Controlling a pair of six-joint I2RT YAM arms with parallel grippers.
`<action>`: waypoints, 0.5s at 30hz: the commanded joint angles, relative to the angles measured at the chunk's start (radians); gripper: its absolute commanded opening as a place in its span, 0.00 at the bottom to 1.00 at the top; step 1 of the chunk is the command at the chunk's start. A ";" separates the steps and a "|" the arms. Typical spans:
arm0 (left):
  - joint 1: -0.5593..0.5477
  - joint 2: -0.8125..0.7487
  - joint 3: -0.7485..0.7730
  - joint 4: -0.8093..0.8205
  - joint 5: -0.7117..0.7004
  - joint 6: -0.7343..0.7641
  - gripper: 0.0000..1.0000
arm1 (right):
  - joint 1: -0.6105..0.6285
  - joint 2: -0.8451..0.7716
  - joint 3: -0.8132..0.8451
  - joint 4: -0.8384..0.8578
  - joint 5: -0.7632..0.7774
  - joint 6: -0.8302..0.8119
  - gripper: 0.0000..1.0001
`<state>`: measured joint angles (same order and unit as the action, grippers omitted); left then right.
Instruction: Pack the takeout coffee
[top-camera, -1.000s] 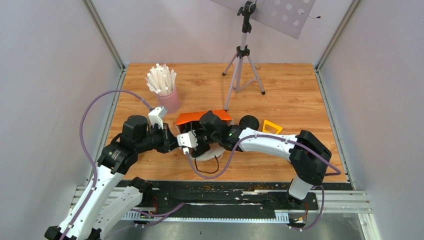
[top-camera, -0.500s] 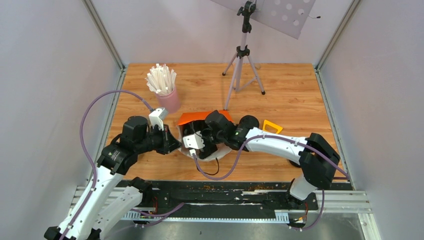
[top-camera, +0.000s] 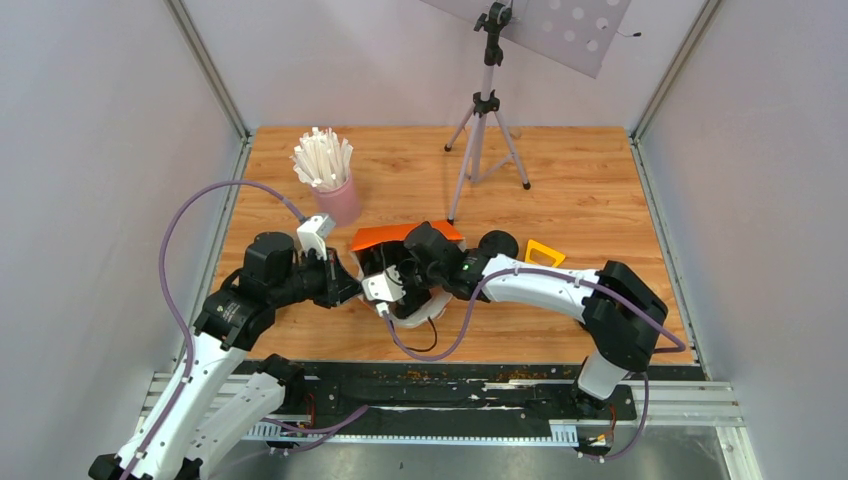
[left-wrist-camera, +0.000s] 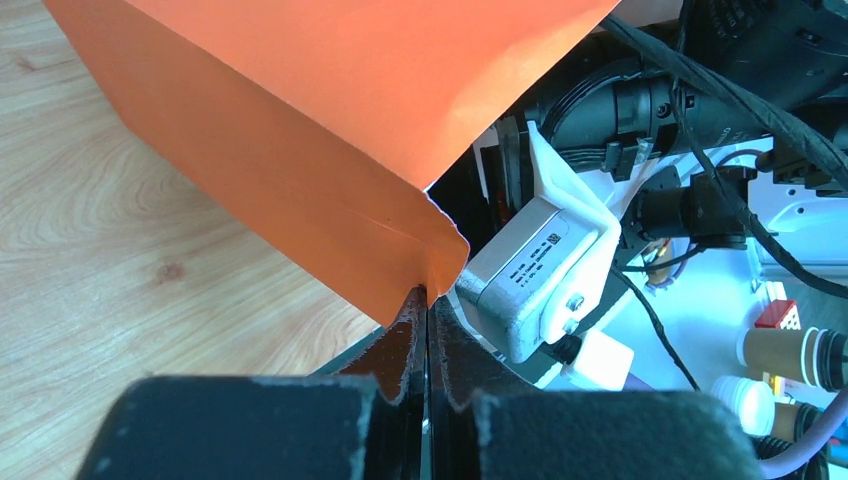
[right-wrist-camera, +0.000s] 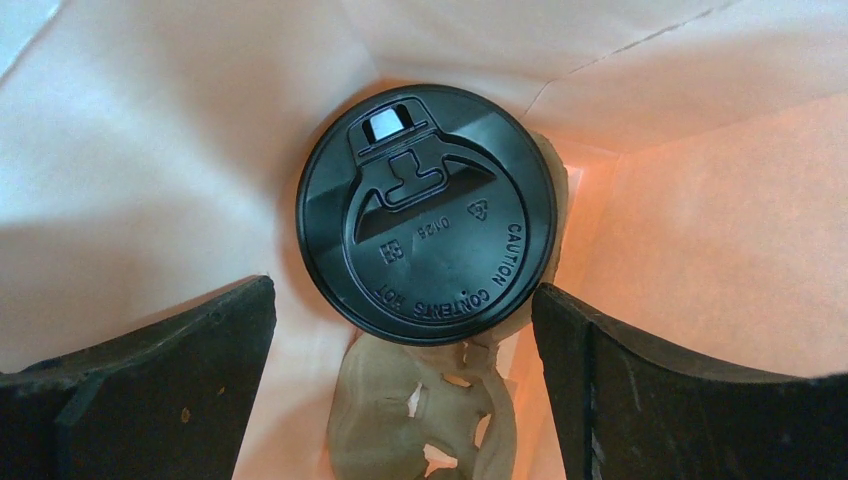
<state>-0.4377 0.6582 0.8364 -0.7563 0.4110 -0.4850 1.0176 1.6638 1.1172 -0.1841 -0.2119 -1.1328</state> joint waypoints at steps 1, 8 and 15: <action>0.000 -0.011 0.004 0.073 0.032 -0.016 0.02 | 0.001 0.025 0.037 0.035 -0.058 -0.031 0.99; 0.001 -0.002 0.000 0.089 0.033 -0.024 0.02 | 0.001 0.059 0.067 0.035 -0.069 -0.040 0.92; 0.000 0.004 0.009 0.080 0.024 -0.018 0.02 | -0.001 0.067 0.070 0.043 -0.081 -0.016 0.72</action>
<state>-0.4358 0.6624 0.8291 -0.7422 0.4049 -0.4934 1.0134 1.7020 1.1564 -0.1562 -0.2481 -1.1580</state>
